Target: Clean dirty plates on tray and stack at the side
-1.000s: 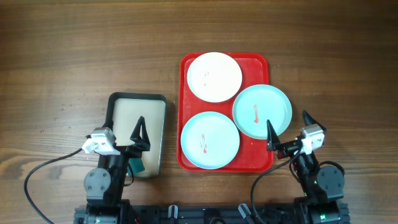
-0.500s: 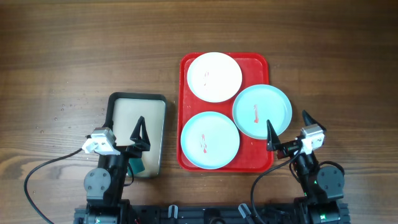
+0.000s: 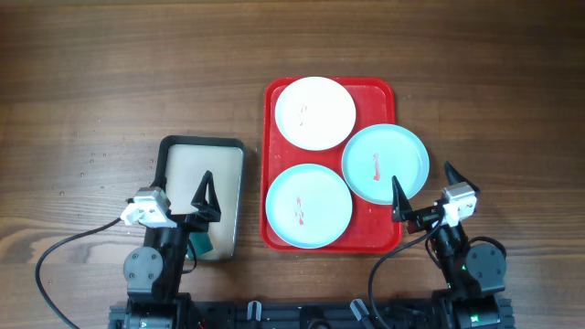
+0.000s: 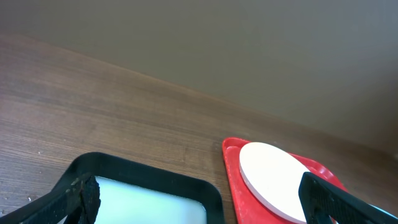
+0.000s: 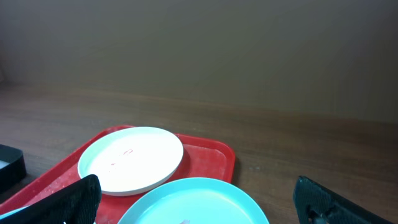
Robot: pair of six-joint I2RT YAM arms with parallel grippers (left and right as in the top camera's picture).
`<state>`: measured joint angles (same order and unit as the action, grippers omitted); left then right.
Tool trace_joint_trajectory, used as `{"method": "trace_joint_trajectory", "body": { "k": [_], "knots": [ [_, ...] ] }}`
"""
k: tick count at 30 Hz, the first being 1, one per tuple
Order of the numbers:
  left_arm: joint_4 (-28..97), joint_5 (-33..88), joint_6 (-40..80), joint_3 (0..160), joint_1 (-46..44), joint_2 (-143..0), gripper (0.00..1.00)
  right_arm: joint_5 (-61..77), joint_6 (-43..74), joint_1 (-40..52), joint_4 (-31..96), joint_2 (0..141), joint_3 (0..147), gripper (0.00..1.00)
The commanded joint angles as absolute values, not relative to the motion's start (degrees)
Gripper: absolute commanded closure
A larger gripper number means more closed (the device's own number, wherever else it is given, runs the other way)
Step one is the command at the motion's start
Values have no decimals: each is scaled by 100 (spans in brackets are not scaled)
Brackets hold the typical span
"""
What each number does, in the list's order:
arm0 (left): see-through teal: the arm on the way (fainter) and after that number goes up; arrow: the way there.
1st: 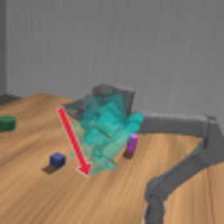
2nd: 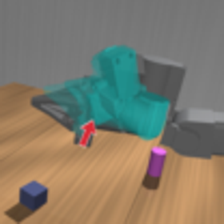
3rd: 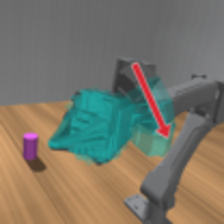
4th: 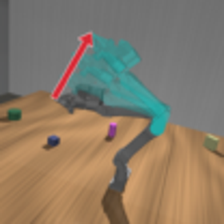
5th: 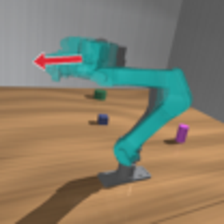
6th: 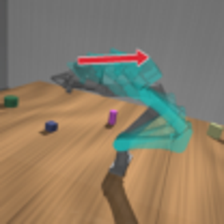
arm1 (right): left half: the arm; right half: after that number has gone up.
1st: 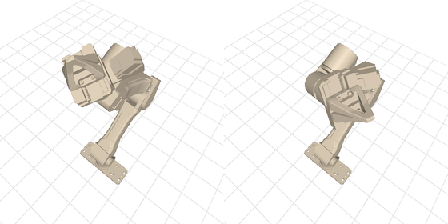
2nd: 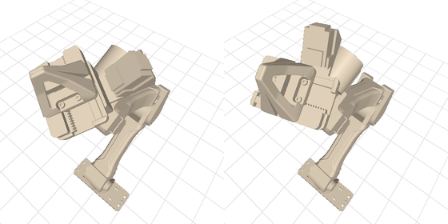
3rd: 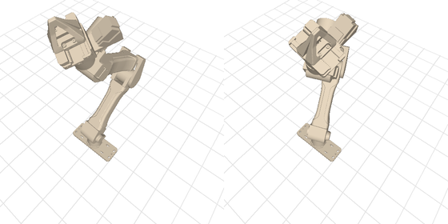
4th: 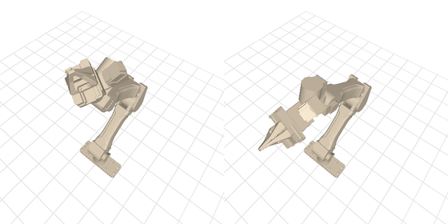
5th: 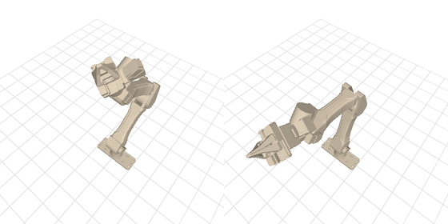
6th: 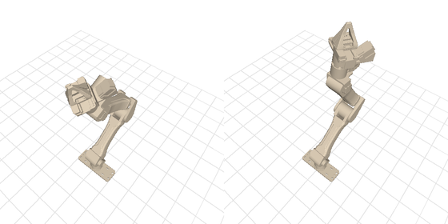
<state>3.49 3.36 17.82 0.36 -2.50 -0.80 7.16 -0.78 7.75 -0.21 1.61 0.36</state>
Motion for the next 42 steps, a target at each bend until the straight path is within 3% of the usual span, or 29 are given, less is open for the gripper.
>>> {"method": "trace_joint_trajectory", "body": {
  "k": [1,42],
  "knots": [
    [408,425,1710,34,-239,-38,0,631,-145,753,-36,174,32,0],
    [239,604,1715,34,-250,-38,0,635,-130,753,-99,174,32,0]
  ]
}}
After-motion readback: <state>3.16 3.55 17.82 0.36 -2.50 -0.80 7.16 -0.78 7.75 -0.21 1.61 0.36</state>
